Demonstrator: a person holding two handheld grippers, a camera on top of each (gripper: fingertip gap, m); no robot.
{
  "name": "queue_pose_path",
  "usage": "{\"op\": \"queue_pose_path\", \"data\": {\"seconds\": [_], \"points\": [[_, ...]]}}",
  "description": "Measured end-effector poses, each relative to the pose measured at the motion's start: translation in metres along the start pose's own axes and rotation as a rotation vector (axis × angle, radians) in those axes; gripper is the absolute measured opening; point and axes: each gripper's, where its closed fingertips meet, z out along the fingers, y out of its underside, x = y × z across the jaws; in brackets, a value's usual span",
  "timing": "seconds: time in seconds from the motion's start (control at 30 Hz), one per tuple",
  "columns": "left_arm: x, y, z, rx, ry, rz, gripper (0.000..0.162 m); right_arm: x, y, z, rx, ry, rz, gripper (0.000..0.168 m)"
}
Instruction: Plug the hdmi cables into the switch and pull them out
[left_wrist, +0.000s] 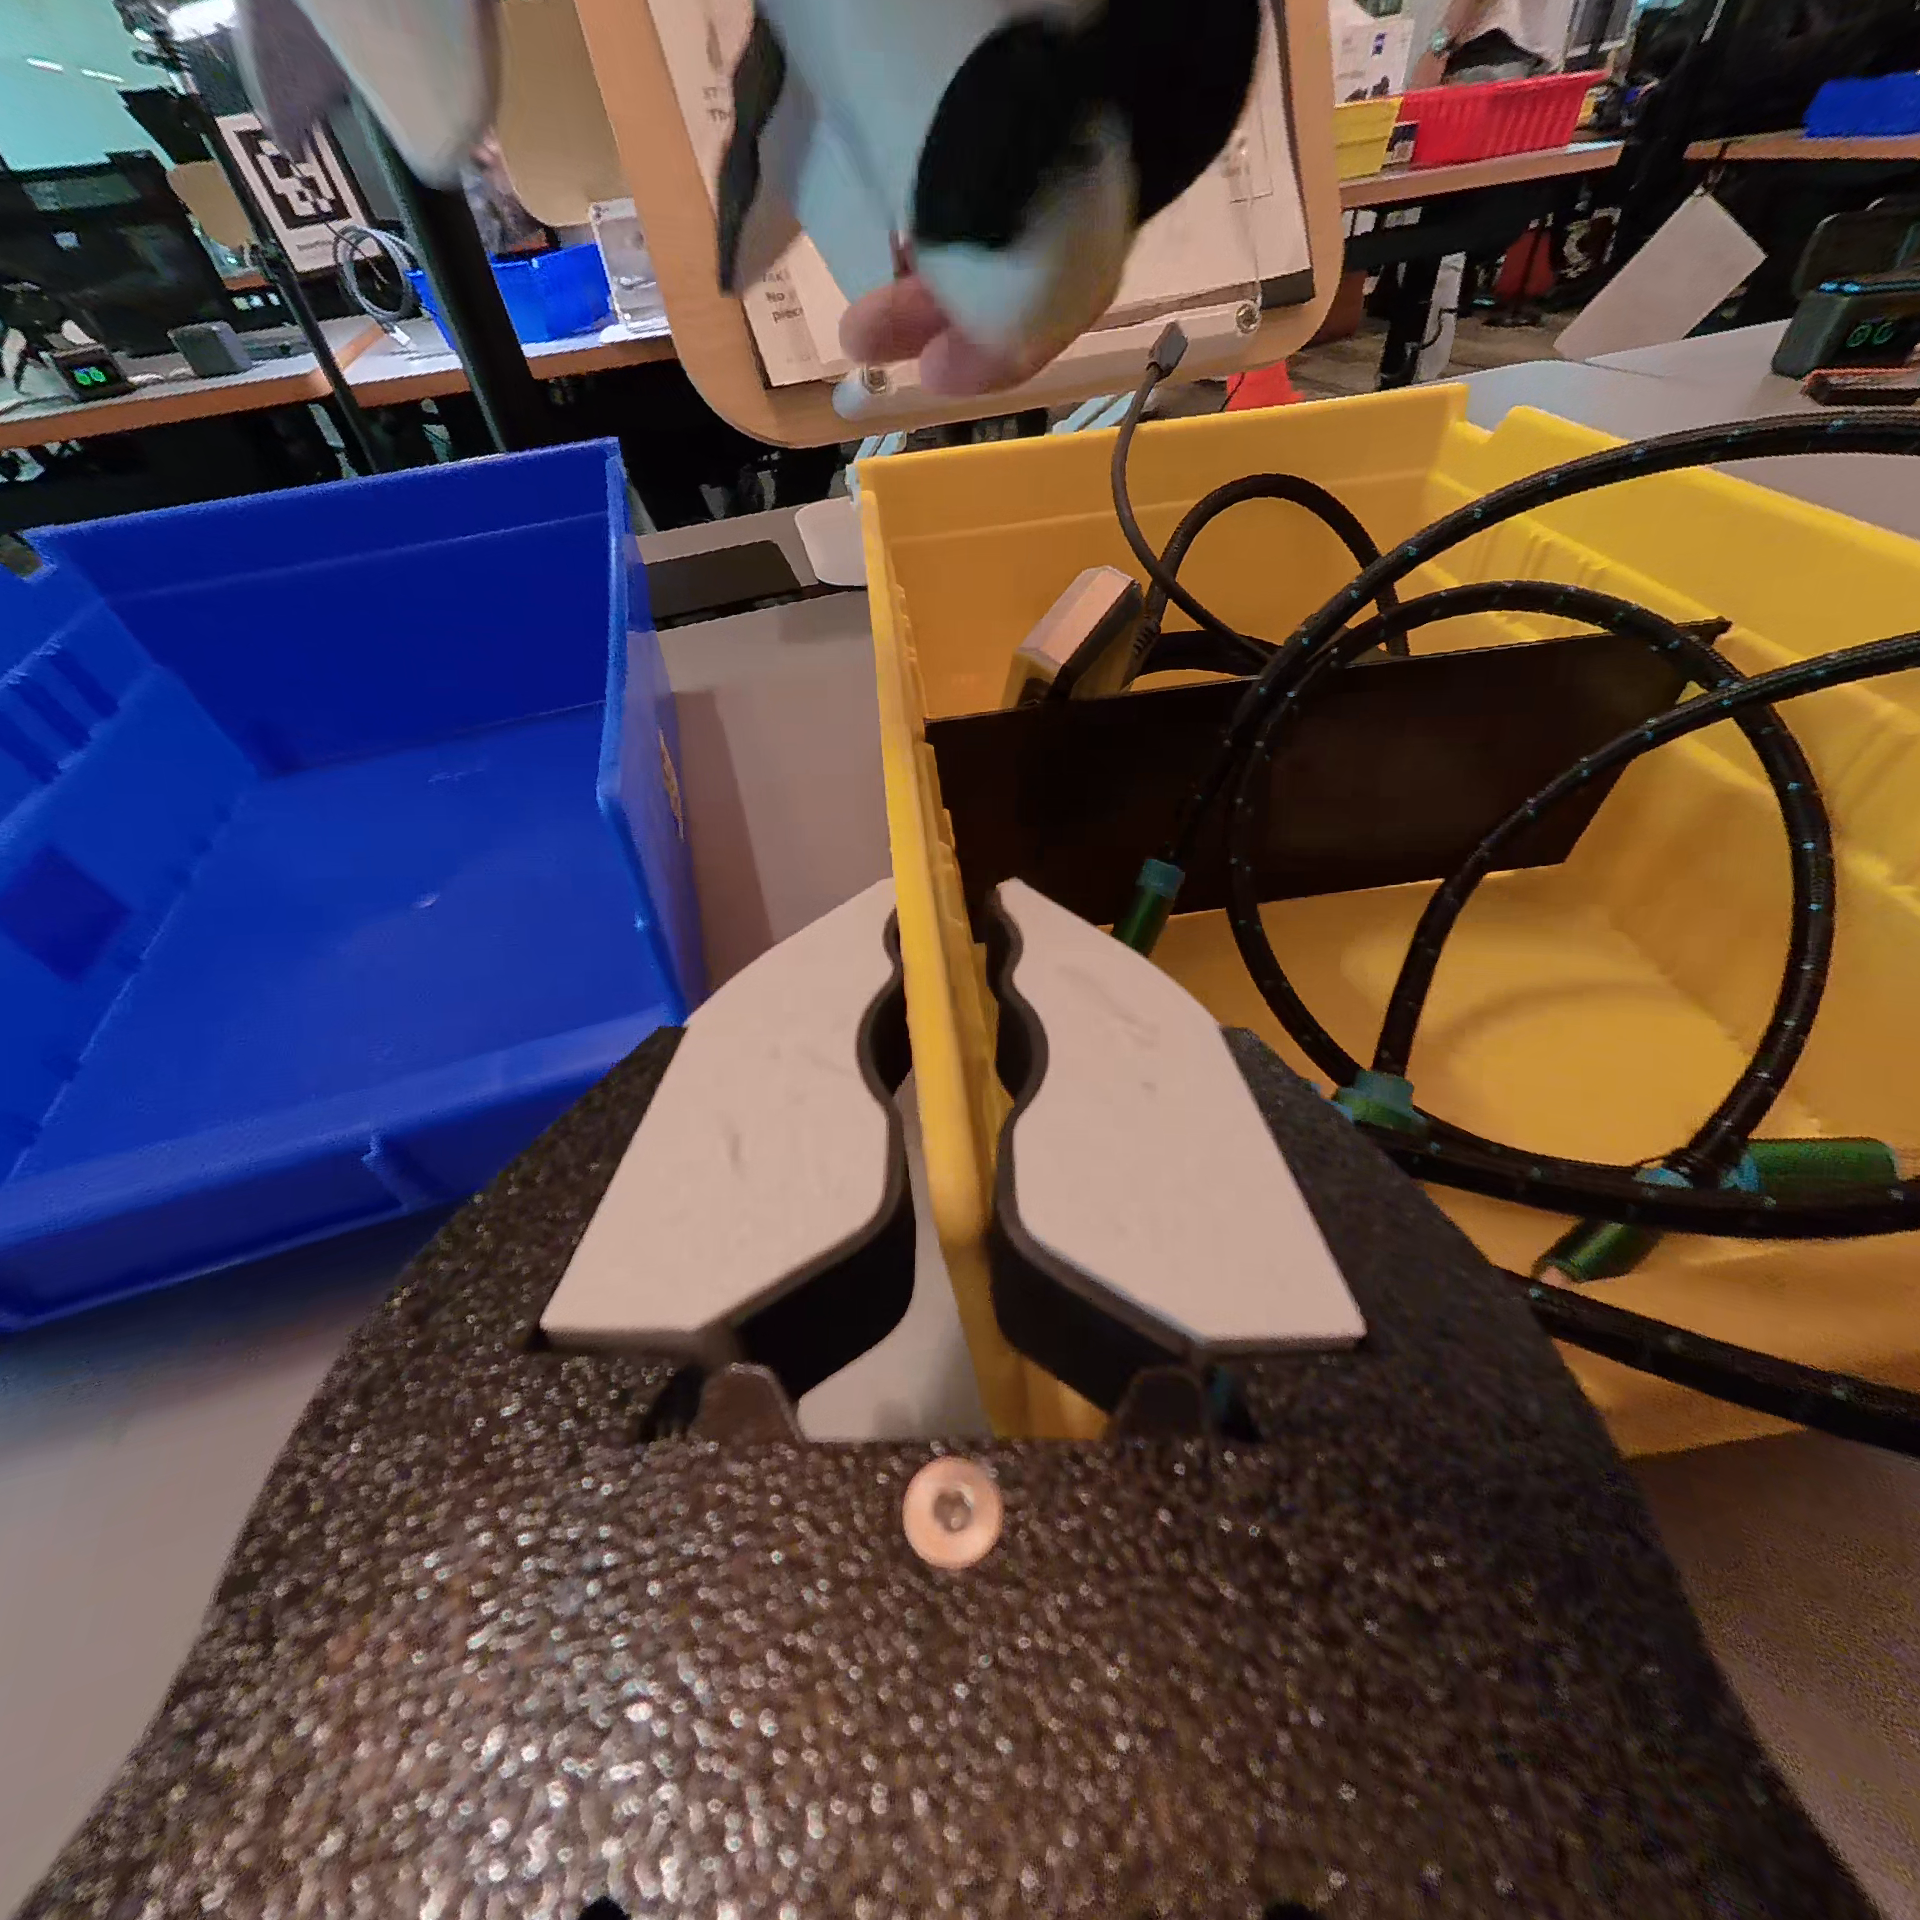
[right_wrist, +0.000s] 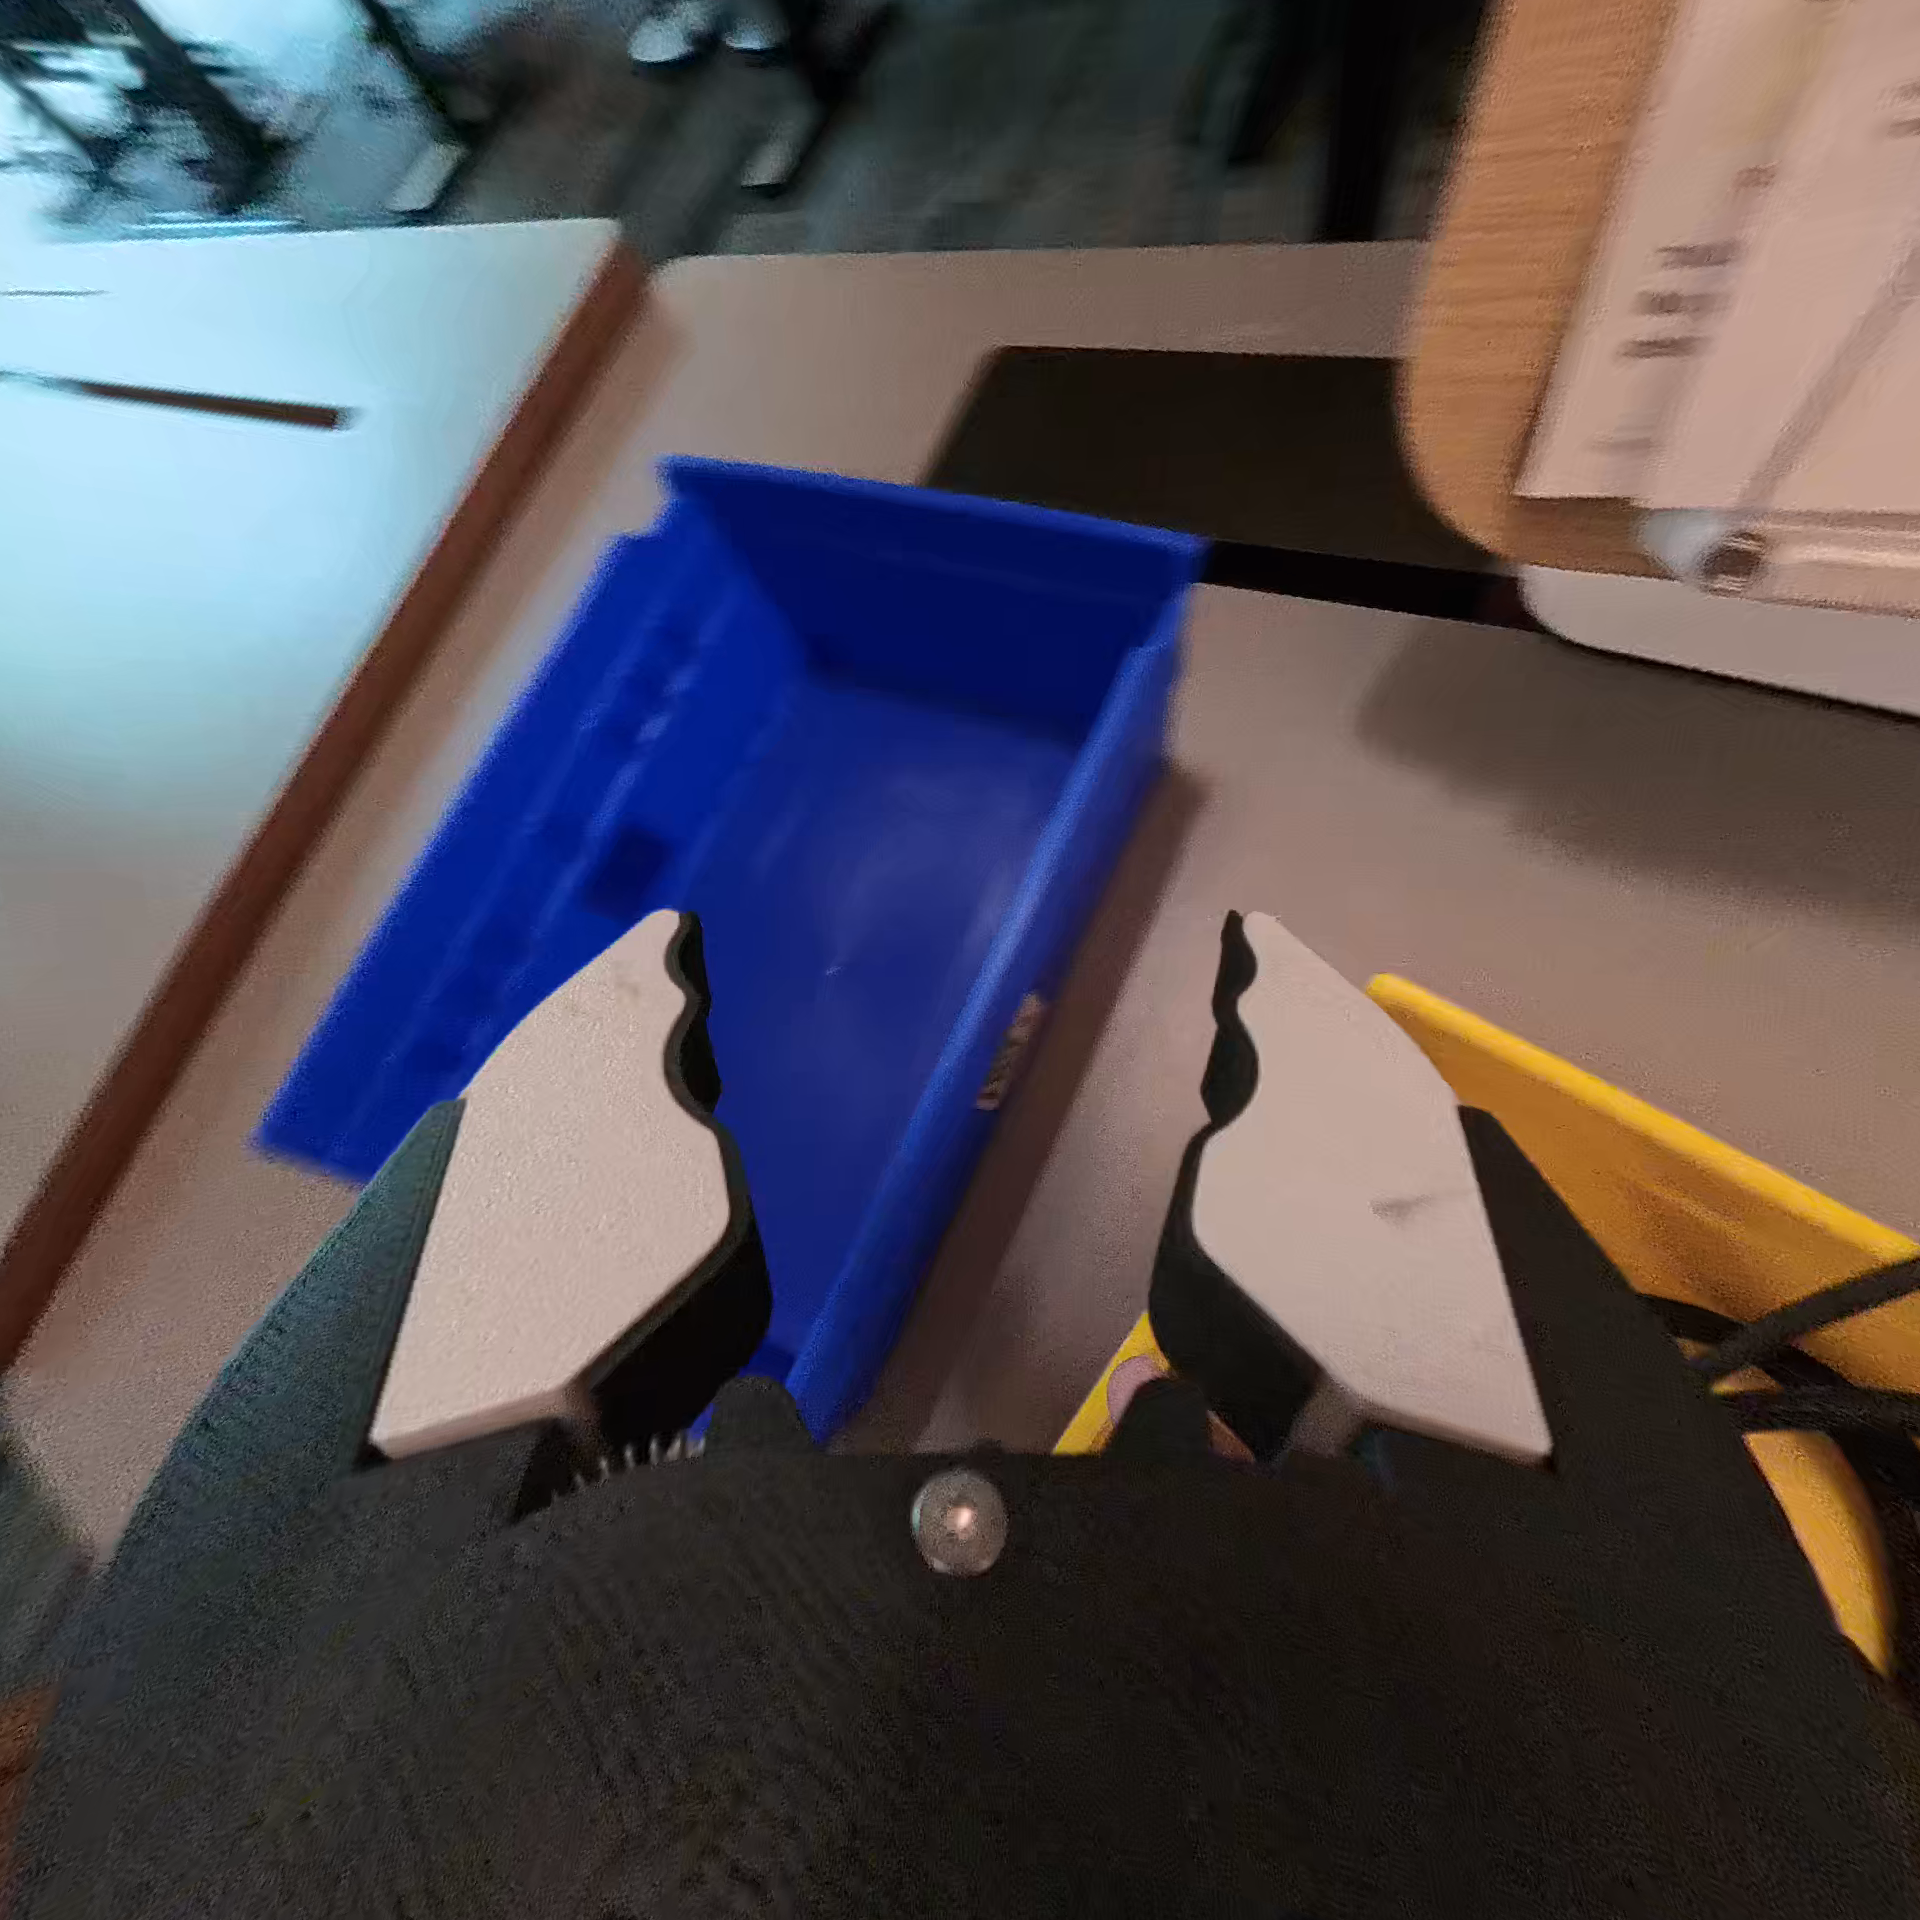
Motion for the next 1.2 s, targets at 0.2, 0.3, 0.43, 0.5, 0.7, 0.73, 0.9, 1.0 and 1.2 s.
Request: {"op": "queue_pose_path", "data": {"seconds": [0.2,0.3,0.43,0.5,0.7,0.73,0.9,1.0,1.2], "points": [[0.001,0.0,0.0,-0.002,0.036,-0.032,0.014,0.002,0.019,0.046,-0.18,0.043,0.015,0.069],[0.0,0.0,0.001,-0.004,0.039,-0.041,0.013,0.01,0.01,0.06,-0.126,0.135,0.039,0.074],[0.0,0.0,0.001,-0.005,0.05,-0.051,0.015,0.014,0.033,0.082,-0.269,0.157,0.037,0.06],[0.0,0.0,0.001,-0.005,0.054,-0.055,0.015,0.021,0.033,0.087,-0.294,0.225,-0.036,0.059],[0.0,0.0,0.001,-0.006,0.054,-0.058,0.015,0.017,0.062,0.107,-0.446,0.225,-0.094,0.06],[0.0,0.0,0.001,-0.006,0.055,-0.059,0.015,0.021,0.061,0.11,-0.421,0.244,-0.063,0.061],[0.0,0.0,0.002,-0.006,0.064,-0.07,0.015,0.017,0.073,0.119,-0.41,0.121,0.055,0.038],[0.0,0.0,0.002,-0.006,0.064,-0.072,0.015,0.015,0.073,0.122,-0.392,0.093,0.02,0.034],[-0.001,0.0,0.002,-0.008,0.063,-0.076,0.015,0.01,0.051,0.118,-0.369,0.113,-0.152,0.026]]}}
